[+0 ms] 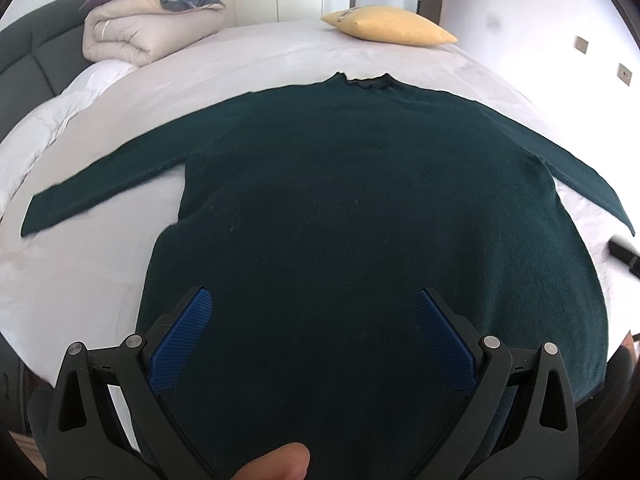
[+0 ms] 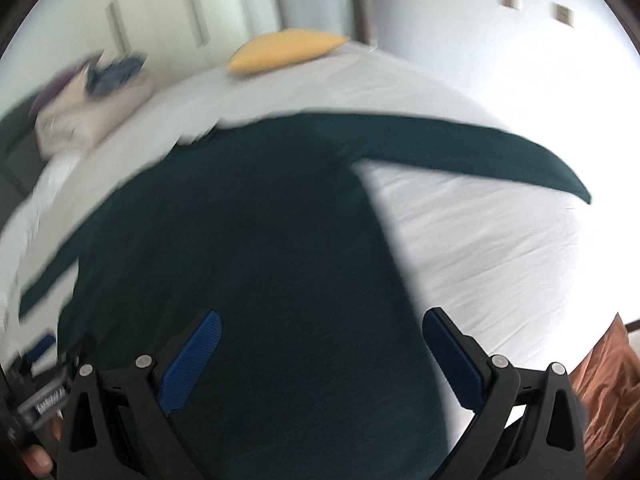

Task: Fold small clothes
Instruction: 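Grasp the sweater sleeve cuff with the right tool and lift it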

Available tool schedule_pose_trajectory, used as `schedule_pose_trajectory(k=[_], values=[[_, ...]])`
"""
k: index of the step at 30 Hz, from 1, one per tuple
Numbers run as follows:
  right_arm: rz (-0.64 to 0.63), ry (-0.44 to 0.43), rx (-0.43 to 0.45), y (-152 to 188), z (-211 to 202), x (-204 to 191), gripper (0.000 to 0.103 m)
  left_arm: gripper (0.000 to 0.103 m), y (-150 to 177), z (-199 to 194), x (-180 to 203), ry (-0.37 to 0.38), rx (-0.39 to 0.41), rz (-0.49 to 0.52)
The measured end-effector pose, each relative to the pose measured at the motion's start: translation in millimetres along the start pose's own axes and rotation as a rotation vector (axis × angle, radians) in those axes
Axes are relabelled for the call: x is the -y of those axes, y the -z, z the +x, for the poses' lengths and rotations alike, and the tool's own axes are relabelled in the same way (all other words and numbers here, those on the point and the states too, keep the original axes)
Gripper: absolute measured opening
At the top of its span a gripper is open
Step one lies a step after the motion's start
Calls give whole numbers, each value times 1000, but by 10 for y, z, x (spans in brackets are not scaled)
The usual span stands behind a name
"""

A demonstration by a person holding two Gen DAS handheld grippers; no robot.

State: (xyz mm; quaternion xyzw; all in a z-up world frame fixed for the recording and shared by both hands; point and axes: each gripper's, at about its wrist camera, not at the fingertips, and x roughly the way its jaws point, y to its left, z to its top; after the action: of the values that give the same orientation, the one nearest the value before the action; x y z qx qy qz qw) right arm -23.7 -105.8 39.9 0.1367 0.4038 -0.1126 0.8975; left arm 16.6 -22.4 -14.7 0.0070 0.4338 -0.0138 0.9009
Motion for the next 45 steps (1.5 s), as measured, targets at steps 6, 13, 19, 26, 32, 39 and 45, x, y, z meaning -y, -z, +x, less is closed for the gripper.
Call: schedule_pose_trajectory(k=[6,13,19,26,32,39,45], values=[[442,-66,38,-420,-41,1597,103,103,-217,79,8,97,-9,-23],[893,-328,20,-523,318,2903,103,103,-456,205,28,288,0,-127],[1129,-435,3,-503,769,3187,94,103,-642,401,135,291,-69,-76],[1173,-431,50,-706,984,3196,61,103,-745,680,59,316,-82,-124],[1267,-485,157,-816,1155,3394,48,103,-777,874,-18,332,-101,-155],[1297,-432,241,-784,1108,3384,48,103,-802,985,-81,348,-109,-175],[1298,-388,275,-787,1156,3501,20,103,-810,1054,-161,359,-109,-192]])
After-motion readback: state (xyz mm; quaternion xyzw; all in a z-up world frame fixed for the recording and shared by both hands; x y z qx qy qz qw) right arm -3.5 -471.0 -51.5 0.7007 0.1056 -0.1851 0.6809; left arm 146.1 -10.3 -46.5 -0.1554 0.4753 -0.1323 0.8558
